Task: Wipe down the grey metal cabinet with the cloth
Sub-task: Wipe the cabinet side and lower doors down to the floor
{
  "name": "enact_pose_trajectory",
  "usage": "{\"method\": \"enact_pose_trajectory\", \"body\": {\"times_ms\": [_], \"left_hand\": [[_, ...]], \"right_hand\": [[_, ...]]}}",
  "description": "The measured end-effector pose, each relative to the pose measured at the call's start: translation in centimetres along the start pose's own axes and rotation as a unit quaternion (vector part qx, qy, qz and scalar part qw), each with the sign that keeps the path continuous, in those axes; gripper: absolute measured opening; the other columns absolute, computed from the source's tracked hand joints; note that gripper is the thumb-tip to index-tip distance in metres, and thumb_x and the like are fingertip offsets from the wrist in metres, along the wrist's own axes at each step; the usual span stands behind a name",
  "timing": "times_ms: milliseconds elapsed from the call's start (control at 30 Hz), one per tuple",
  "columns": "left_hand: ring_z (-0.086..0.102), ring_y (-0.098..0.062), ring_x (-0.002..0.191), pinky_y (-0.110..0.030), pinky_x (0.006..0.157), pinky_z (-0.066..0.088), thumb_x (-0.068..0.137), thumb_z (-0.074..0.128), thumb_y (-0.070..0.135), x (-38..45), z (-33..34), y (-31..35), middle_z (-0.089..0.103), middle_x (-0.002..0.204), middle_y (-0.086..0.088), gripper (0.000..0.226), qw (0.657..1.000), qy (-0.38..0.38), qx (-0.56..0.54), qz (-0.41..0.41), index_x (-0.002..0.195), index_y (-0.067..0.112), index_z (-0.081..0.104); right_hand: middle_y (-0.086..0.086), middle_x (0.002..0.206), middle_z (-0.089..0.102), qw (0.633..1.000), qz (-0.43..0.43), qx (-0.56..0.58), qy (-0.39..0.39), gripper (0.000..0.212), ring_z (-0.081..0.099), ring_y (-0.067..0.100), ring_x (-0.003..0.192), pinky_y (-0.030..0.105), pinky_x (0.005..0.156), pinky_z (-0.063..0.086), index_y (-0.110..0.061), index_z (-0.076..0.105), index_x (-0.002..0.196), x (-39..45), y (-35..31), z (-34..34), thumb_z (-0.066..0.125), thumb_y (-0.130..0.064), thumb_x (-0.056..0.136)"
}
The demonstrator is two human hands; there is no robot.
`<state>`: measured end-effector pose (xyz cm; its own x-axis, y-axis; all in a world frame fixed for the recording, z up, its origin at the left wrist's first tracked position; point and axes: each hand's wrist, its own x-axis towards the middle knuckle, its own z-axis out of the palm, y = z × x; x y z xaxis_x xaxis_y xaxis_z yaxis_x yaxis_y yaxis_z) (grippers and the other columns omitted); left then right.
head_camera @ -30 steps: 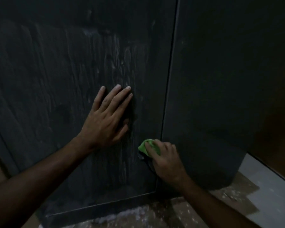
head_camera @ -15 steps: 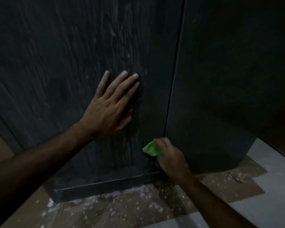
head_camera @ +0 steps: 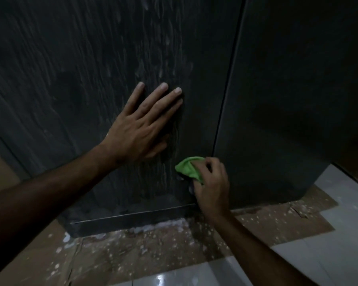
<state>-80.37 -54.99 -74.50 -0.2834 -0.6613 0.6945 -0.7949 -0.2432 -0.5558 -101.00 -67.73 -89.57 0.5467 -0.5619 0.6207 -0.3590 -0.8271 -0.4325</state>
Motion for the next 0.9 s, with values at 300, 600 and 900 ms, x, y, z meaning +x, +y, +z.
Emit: {"method": "enact_pose_trajectory", "body": {"times_ms": [300, 600, 900], "left_hand": [[0.008, -0.030, 0.164, -0.057, 0.131, 0.000, 0.097, 0.054, 0.049, -0.2, 0.4, -0.2, 0.011, 0.177, -0.010, 0.089, 1.000, -0.003, 0.009, 0.012, 0.168, 0.009, 0.017], [0.009, -0.031, 0.163, -0.058, 0.131, 0.001, 0.100, 0.053, 0.048, -0.1, 0.5, -0.4, 0.012, 0.176, -0.011, 0.086, 1.000, 0.007, 0.016, 0.021, 0.168, 0.009, 0.017], [0.007, -0.031, 0.164, -0.058, 0.130, -0.001, 0.099, 0.051, 0.052, 0.0, 0.8, -0.3, 0.012, 0.176, -0.011, 0.088, 1.000, 0.005, 0.021, 0.018, 0.168, 0.010, 0.016]], "right_hand": [[0.000, 0.143, 0.050, 0.978, 0.110, -0.049, -0.170, 0.038, 0.063, 0.020, 0.113, 0.037, 0.095, 0.054, -0.029, 0.061, 0.128, -4.6, 4.9, 1.2, 0.070, -0.022, 0.092], [0.003, 0.124, 0.067, 0.948, 0.203, -0.053, -0.238, 0.033, 0.065, 0.024, 0.112, 0.031, 0.095, 0.046, -0.021, 0.065, 0.127, -7.6, 7.6, 5.1, 0.067, -0.029, 0.096], [0.016, 0.092, 0.071, 0.892, 0.374, 0.212, -0.138, 0.022, 0.064, 0.023, 0.090, 0.019, 0.070, 0.033, -0.008, 0.065, 0.086, -8.6, -0.4, 10.1, 0.068, -0.028, 0.097]]}}
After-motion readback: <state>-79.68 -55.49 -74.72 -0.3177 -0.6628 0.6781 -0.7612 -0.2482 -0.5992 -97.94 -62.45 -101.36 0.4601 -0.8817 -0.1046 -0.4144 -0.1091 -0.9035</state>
